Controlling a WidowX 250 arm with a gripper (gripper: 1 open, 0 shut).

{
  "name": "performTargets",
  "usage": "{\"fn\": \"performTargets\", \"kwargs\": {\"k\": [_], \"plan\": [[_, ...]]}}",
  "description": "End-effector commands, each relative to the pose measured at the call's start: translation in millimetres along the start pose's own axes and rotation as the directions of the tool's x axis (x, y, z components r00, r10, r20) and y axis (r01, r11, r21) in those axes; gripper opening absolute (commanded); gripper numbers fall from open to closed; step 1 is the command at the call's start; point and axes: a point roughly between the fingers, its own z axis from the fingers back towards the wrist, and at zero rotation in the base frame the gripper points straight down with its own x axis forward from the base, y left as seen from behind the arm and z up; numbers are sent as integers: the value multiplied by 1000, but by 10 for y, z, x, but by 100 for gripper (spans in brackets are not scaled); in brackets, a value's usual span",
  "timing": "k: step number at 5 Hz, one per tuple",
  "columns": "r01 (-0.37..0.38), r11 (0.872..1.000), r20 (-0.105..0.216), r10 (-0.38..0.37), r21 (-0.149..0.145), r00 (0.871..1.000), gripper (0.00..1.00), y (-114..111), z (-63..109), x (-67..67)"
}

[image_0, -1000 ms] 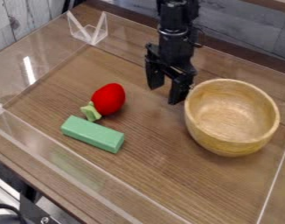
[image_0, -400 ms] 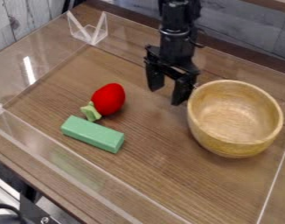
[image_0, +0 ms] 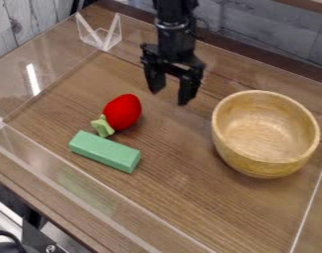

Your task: Move the red fruit to the left

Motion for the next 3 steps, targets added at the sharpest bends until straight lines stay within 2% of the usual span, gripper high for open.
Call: {"fn": "performTargets", "kwargs": {"k": [1, 2, 3], "plan": [[3, 1000, 113, -6, 24, 994, 100, 180, 493, 36], [49, 998, 120, -52, 24, 991, 100, 312, 587, -102], [101, 995, 109, -103, 24, 989, 100, 391, 593, -231]]}}
